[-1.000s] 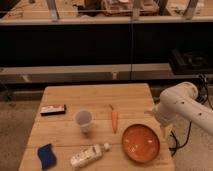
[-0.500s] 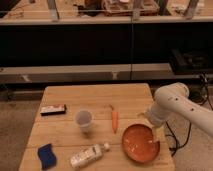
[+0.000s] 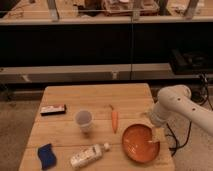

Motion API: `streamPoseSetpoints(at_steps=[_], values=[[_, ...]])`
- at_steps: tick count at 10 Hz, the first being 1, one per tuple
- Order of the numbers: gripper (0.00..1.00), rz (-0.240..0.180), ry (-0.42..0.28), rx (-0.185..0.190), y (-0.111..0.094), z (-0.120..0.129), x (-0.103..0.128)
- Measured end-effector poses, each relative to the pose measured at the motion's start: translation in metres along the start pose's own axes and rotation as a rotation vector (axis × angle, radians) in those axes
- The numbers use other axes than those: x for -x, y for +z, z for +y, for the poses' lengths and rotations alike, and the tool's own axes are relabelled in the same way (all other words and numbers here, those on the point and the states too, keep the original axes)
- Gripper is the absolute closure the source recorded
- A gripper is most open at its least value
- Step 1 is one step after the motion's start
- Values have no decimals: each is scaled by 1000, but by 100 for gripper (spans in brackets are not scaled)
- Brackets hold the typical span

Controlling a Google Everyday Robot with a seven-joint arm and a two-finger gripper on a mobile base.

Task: Drag the ceramic bowl in a circle

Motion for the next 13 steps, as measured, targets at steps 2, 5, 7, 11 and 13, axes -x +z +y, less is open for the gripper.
streamPoseSetpoints(at_steps=[2,5,7,11,13], values=[[20,-19,28,8,10,-3,-1],[20,-10,69,6,26,-13,-7],[20,2,110,8,33,-16,-12],[20,14,249,28,55,-19,-35],[20,-5,332,45,63,-17,-47]])
